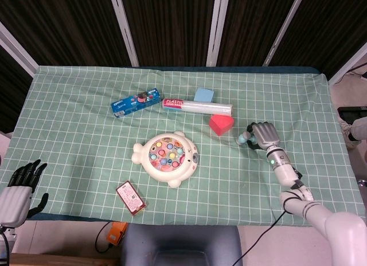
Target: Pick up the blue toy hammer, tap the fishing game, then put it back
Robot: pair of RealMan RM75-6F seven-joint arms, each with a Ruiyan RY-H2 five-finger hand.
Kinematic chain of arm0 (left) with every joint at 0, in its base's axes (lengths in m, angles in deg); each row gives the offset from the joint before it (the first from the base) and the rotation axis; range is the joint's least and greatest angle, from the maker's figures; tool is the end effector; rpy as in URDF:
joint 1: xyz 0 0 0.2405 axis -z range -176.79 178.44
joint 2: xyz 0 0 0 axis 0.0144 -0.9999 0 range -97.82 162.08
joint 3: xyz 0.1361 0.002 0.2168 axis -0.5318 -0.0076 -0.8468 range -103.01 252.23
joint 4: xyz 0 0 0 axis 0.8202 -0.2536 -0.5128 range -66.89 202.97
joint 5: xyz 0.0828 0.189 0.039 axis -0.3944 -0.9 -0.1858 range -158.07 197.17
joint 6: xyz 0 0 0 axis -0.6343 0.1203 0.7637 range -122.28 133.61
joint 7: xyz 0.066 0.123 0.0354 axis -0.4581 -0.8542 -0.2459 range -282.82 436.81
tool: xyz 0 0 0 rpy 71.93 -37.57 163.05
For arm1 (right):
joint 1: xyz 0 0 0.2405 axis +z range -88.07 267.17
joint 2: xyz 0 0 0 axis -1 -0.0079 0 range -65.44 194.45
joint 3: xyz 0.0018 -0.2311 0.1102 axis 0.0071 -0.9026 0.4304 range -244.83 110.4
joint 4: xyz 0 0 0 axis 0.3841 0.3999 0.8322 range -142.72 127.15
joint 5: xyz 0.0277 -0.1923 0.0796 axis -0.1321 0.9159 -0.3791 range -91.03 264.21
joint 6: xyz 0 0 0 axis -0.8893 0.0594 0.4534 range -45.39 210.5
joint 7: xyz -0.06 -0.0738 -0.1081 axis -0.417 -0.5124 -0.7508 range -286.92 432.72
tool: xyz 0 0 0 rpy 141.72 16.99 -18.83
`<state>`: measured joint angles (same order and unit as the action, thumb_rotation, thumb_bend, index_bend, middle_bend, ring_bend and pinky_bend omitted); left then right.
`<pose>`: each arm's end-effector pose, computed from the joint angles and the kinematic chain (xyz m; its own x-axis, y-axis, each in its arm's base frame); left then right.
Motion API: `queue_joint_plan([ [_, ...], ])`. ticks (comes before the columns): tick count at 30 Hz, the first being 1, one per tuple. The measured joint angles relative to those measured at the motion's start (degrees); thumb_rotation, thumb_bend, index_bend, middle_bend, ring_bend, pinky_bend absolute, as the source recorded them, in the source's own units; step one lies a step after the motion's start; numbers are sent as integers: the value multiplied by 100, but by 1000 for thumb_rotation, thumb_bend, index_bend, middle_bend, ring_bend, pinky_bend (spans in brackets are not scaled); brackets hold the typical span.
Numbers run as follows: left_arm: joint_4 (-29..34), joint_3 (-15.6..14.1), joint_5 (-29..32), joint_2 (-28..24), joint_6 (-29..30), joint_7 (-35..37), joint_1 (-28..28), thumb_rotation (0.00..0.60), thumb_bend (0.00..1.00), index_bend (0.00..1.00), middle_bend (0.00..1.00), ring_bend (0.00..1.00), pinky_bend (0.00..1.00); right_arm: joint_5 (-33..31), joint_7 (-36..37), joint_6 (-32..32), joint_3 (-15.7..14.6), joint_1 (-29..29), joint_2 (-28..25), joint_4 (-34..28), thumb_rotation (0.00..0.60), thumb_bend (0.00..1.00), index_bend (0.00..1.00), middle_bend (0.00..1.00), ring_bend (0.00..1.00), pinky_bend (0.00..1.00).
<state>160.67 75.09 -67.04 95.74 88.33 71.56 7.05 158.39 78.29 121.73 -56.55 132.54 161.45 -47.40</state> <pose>-0.3111 0.1793 0.1498 0.4886 0.0716 0.8696 0.8725 -0.0472 -0.4863 -0.2833 -0.4267 0.0146 0.5194 -0.2957 0.8018 -0.8525 -0.1138 0.5102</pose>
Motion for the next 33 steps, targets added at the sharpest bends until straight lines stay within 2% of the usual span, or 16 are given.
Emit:
queue_joint_plan([
  [11,-3,4,3,-9,-4,26,1,600,416,0,0,0,99,20,-53,56,-9,2,71,68,600,554,860,598,596,561],
  [33,3,-2,-28,-8,27,25,-14,600,416,0,0,0,98,32,-121,145,-22,-52,271,322,600,580,928,658,662,684],
])
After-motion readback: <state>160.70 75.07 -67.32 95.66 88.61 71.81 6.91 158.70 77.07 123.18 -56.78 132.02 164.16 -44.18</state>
